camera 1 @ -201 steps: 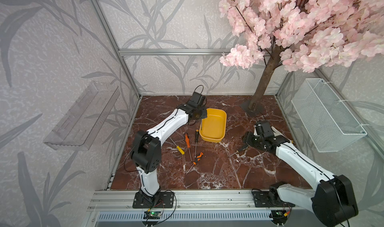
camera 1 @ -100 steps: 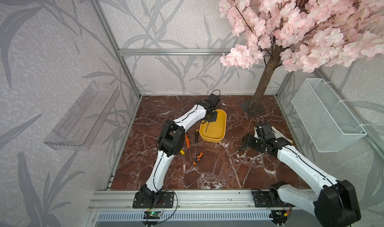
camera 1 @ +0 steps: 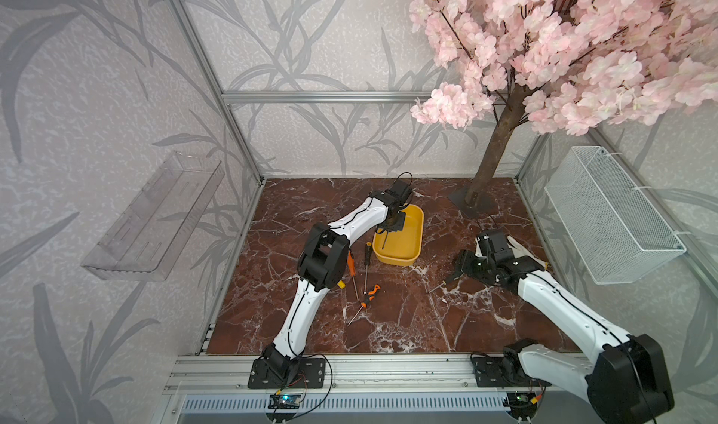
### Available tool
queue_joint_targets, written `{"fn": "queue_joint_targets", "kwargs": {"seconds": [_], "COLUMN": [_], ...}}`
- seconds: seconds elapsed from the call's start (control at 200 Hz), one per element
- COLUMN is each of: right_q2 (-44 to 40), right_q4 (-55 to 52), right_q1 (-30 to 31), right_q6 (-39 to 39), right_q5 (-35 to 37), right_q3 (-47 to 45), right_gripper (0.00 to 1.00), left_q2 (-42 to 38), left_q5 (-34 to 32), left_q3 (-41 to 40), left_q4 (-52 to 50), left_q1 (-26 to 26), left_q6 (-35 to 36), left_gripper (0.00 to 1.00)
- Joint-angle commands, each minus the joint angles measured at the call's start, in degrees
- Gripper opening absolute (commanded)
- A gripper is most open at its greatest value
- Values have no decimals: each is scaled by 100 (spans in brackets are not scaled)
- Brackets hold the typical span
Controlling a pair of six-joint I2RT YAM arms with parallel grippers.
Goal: Put the screwdriver on the desktop into the storage box
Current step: Place the screwdriver in the storage box.
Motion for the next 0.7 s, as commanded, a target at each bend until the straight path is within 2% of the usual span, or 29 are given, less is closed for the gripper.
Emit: {"fn": "queue_joint_targets", "kwargs": {"seconds": [0.0, 0.115, 0.215, 0.45, 0.54, 0.695], "right_q2": [29, 43, 94, 303, 367, 543], "right_q4": [-97, -106, -119, -128, -87, -40], "right_q1": [40, 37, 37, 40, 36, 36], "right_q6": [31, 25, 14, 14, 13, -7], "right_q5": [31, 17, -31, -111, -144, -253], "right_q3": [-57, -55, -37, 84, 93, 139], "right_gripper": [68, 68, 68, 68, 68, 65], "left_q2": [-23, -83, -155, -467, -770, -1432], "left_q5": [-30, -30, -8, 7, -30, -13], "left_q3": [-76, -47, 56, 531, 320, -521], "left_q4": [28, 36, 21, -209, -163, 249], "left_q1": [-24, -27, -26, -25, -25, -9], "left_q6": [7, -21, -30, -83, -119, -293], "left_gripper": [31, 34, 44, 46, 46, 46]}}
